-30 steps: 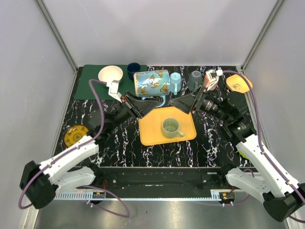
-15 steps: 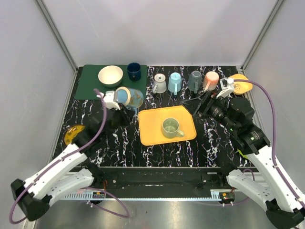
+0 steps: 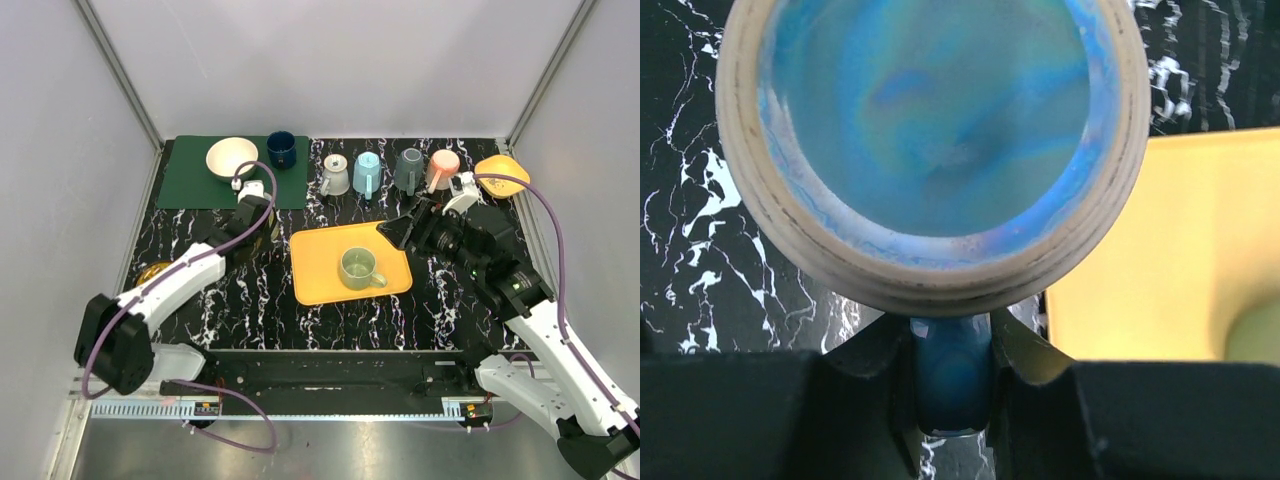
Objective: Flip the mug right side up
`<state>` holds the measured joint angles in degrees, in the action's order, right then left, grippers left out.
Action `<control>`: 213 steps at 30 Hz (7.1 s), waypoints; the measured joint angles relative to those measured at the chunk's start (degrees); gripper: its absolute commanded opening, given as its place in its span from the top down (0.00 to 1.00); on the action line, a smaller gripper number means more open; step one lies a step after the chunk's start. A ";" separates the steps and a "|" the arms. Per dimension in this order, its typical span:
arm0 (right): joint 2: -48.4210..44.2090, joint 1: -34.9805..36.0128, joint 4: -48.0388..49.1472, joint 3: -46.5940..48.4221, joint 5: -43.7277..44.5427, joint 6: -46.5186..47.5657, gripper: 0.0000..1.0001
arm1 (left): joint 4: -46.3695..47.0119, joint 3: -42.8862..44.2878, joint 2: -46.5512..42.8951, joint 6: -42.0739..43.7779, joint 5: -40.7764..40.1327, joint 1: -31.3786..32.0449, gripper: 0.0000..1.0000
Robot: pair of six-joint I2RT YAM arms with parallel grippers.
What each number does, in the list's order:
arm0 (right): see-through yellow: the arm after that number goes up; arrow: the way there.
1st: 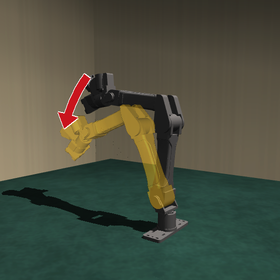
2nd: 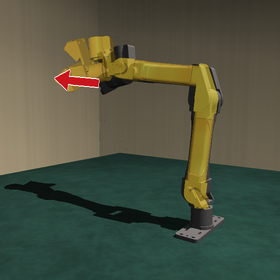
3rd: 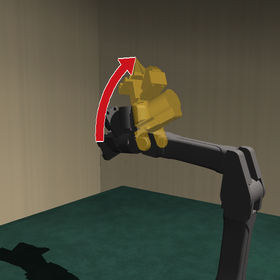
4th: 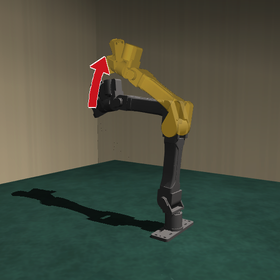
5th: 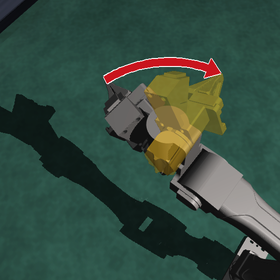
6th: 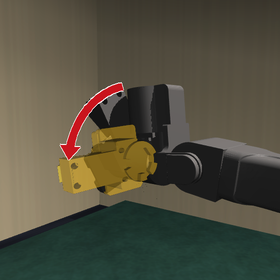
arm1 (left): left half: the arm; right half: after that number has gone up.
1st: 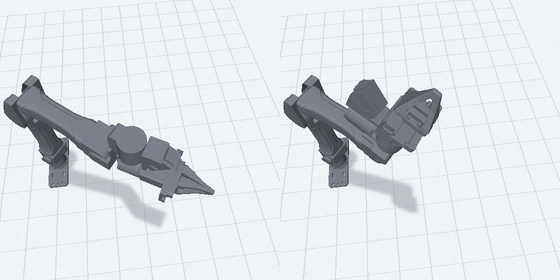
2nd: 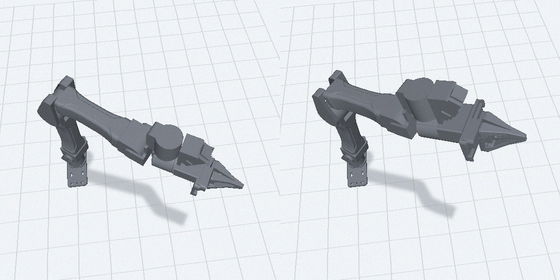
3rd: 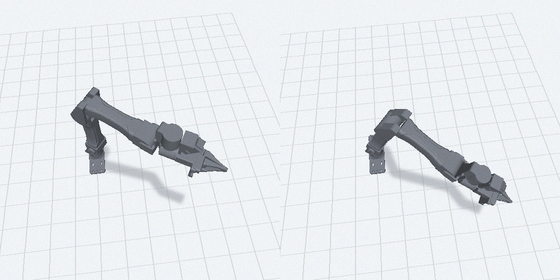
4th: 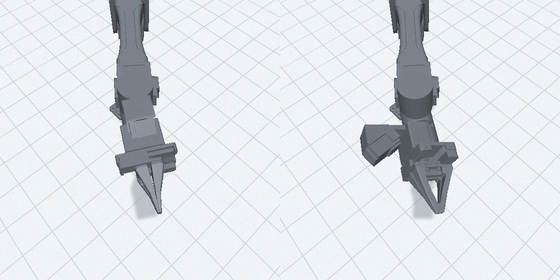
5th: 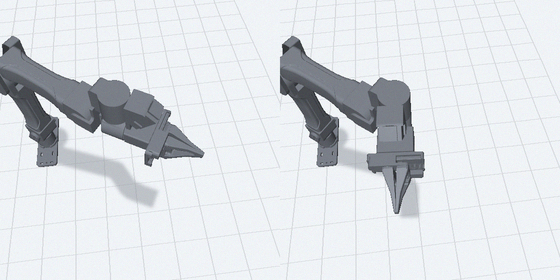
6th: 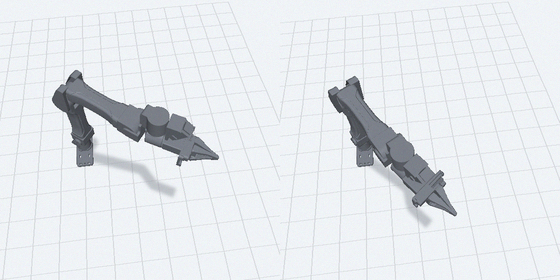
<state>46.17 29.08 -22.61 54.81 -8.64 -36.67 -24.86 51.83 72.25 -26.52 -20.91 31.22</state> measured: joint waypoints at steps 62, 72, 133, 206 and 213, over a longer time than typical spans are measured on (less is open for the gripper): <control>36.83 9.79 -24.06 8.33 8.57 27.36 0.24 | 3.89 -14.95 -36.44 -10.25 10.97 -0.87 0.34; 47.12 11.30 -23.76 13.11 8.72 28.46 0.47 | 3.45 -16.79 -38.82 -10.25 11.28 -0.83 0.34; 26.91 11.89 -5.22 -4.02 16.15 17.05 1.00 | 19.10 -30.36 -45.64 -21.46 20.81 -0.79 0.34; 8.90 9.73 0.87 -6.03 6.95 4.98 1.00 | 43.32 -43.65 -47.39 -29.53 29.92 -0.74 0.01; 7.19 6.03 28.24 -16.35 -7.72 -12.41 1.00 | 71.65 -47.74 -32.02 -38.60 40.11 -0.15 0.01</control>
<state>53.36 35.11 5.63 38.46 -16.36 -49.08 46.78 4.10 40.23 -65.12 19.20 31.07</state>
